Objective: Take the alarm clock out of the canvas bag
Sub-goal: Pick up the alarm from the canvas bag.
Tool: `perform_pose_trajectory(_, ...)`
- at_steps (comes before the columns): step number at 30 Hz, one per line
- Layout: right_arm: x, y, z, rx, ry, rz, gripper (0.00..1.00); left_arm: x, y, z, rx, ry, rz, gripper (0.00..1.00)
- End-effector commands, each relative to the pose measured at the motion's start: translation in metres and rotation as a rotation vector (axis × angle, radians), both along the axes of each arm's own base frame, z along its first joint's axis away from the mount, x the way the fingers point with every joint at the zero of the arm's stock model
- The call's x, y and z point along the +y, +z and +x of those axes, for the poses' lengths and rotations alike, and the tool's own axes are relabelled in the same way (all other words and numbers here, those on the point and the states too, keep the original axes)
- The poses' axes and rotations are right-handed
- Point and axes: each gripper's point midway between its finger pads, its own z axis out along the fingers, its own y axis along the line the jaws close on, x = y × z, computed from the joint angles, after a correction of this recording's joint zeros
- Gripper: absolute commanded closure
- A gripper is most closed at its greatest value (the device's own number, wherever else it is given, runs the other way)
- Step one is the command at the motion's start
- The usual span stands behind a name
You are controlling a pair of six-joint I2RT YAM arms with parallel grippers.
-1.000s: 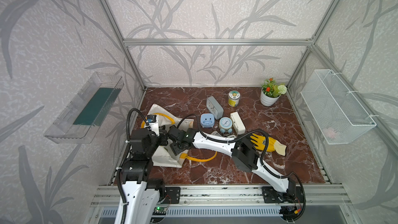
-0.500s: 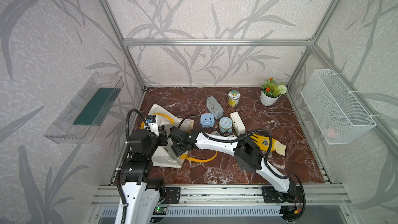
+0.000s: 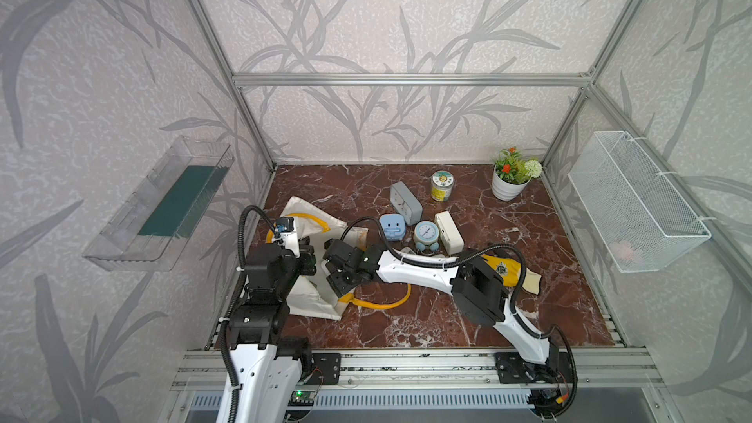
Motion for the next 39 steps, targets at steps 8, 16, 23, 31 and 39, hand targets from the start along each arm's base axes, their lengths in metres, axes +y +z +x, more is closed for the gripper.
perform_pose_trajectory(8,0.006,0.050,0.001,-0.066,0.052,0.111,0.58,0.005,0.011,0.001,-0.022,0.031,0.012,1.00)
perform_pose_trajectory(16,-0.001,0.065,0.000,-0.104,0.079,0.121,0.58,0.009,0.012,0.001,-0.015,0.049,0.017,1.00)
perform_pose_trajectory(23,-0.008,0.082,0.000,-0.153,0.094,0.145,0.58,0.010,0.010,0.002,-0.009,0.057,0.012,1.00)
perform_pose_trajectory(31,-0.018,0.098,0.003,-0.185,0.093,0.180,0.58,0.011,0.008,0.000,-0.002,0.062,0.022,1.00)
perform_pose_trajectory(39,-0.030,0.113,0.007,-0.220,0.095,0.206,0.58,0.014,0.007,-0.003,0.004,0.073,0.036,1.00)
